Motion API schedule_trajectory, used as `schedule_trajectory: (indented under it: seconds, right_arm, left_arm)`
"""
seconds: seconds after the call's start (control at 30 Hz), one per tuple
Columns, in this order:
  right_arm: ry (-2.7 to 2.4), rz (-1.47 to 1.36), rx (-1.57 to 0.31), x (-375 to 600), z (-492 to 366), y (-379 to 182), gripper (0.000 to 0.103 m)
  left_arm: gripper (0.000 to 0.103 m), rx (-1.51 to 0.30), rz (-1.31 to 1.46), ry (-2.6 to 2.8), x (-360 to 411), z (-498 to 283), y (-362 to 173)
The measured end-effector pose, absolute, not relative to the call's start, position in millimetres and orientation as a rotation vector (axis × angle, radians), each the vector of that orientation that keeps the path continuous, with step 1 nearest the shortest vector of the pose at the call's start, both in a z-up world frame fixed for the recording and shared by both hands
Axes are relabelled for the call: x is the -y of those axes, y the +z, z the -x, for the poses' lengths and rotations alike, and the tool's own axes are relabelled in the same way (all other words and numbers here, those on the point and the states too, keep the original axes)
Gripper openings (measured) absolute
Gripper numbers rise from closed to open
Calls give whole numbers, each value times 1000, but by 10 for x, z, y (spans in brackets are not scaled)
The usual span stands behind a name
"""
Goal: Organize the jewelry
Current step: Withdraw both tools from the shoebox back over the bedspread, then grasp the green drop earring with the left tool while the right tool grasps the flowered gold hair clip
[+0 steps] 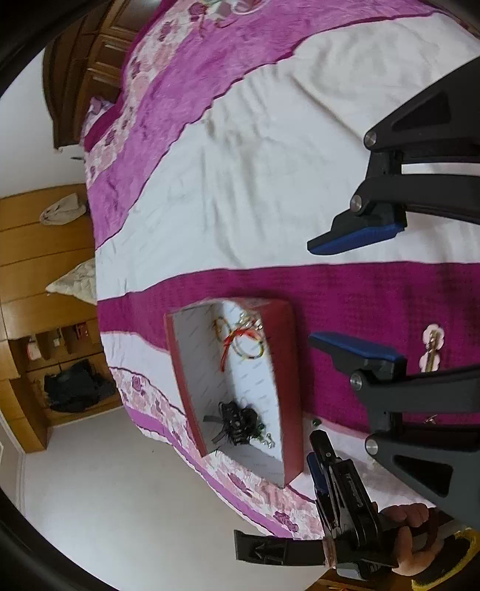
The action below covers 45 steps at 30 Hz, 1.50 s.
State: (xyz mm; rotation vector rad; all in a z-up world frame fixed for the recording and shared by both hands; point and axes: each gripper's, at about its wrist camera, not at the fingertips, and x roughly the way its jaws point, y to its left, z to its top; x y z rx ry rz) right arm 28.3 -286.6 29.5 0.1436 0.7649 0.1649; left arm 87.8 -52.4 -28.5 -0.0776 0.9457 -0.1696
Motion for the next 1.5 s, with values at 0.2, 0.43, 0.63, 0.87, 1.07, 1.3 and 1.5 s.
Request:
schedule_trajectory:
  seconds: [0.2, 0.43, 0.63, 0.87, 1.07, 1.3, 1.5]
  right_arm:
    - [149, -192, -795, 2996, -249, 150, 47]
    - [137, -231, -814, 3092, -271, 51, 47]
    - [139, -240, -822, 3093, -253, 34, 47]
    - [158, -217, -823, 2978, -175, 85, 47]
    - [189, -198, -851, 2794, -65, 64, 47]
    - [214, -195, -903, 2576, 42, -28, 50]
    - [203, -180, -957, 2448, 97, -132, 63]
  left_arm:
    - [22, -960, 51, -153, 575, -959, -411]
    - [6, -949, 21, -161, 615, -947, -443]
    - [6, -941, 43, -181, 597, -890, -368]
    - [5, -900, 48, -179, 542, -701, -175]
    - [6, -869, 78, -157, 410, -566, -11]
    - [6, -845, 92, -120, 257, -444, 64]
    - [6, -837, 125, -106, 106, -359, 44]
